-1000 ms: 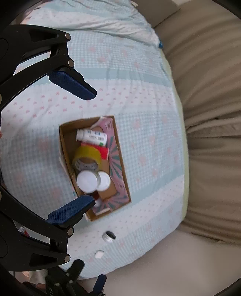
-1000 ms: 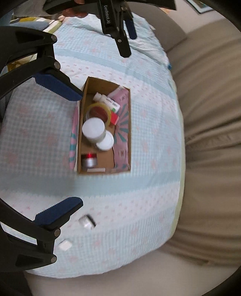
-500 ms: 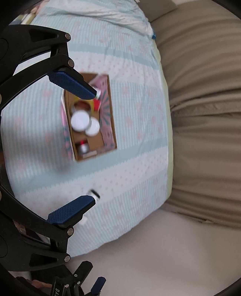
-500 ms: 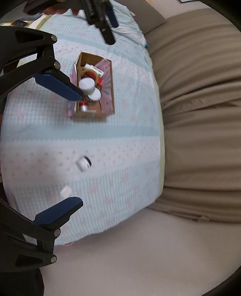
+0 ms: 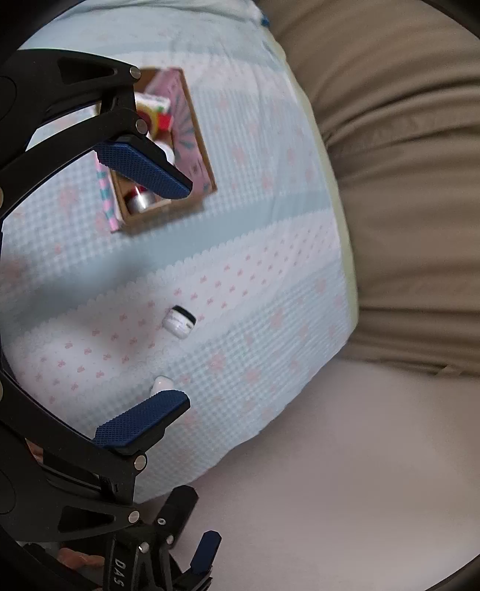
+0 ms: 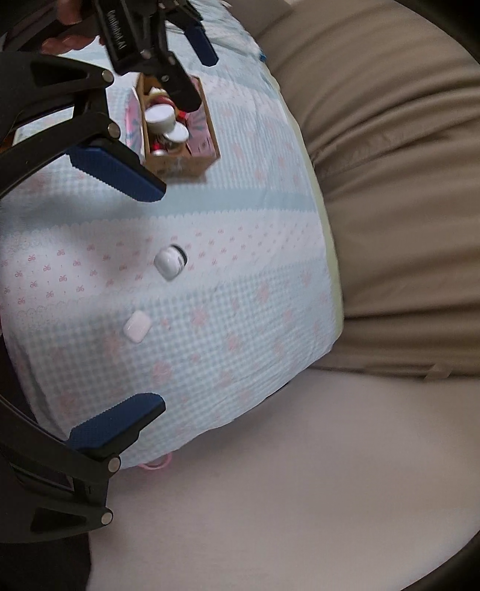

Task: Organize rigid objects
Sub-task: 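Grasp the black-lidded jar with the left tool while the right tool grasps the white earbud case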

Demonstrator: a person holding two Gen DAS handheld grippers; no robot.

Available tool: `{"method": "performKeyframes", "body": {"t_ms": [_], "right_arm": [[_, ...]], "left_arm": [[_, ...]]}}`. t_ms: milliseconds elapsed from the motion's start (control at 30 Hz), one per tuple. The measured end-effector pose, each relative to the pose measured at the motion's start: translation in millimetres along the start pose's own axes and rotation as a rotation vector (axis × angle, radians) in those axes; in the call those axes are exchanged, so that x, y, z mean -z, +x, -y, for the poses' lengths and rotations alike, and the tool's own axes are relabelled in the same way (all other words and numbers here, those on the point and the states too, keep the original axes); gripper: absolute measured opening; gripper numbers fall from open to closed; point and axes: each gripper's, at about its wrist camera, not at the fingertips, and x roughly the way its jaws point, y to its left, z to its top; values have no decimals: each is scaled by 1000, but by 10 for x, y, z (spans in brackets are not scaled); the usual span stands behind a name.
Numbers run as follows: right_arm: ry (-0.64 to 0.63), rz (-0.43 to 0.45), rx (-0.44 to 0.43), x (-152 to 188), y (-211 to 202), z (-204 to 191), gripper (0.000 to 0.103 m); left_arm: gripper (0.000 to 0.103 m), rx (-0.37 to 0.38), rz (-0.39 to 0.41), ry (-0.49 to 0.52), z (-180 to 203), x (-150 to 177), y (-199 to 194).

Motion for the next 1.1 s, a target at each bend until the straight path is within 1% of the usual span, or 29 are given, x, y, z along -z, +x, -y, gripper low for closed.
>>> {"method": "performKeyframes", "body": {"t_ms": [167,267,333,467,533,567,600,667,733,767,833,867,900,933,967,1033,1100], "right_arm": [[145,-42,32,98,401,254,103],[246,-51,50,184,652,367,103],[299,-53,77,256,849,417,103],[396,-60,135,452,1348,475,103],[425,-63,163,561,1616,483,103],[425,-62,174,598,1727,481,102],[422,-61,192,646,1864,475,98],[433,-70,229,732,2110,480,96],[467,-73,242,827,2313,514,92],[477,-77,251,873,2409,521,88],[484,-87,268,948,2566,520,86],[486,-90,278,985,2631,508,84],[485,-91,286,1006,2685,490,79],[480,-91,292,1032,2723,476,77],[471,-91,301,1047,2759,457,73],[447,-92,334,1067,2825,419,72],[434,-84,354,1073,2862,399,69]], "left_arm": [[103,58,-38,64,110,34,578],[103,78,-55,119,156,134,986],[103,93,-72,148,199,221,1278],[103,117,-90,197,259,398,1888],[99,134,-92,211,261,478,2144],[97,140,-93,220,265,522,2279],[95,143,-97,228,275,565,2398],[91,155,-106,242,288,657,2635],[88,170,-107,255,285,736,2806],[87,170,-105,267,283,789,2876],[84,180,-113,280,282,871,3024],[83,185,-119,281,283,904,3075],[79,196,-125,281,278,931,3120],[73,207,-131,282,278,961,3164],[71,212,-139,284,281,992,3207],[71,215,-140,288,286,1032,3252],[70,218,-122,298,297,1041,3260]]}}
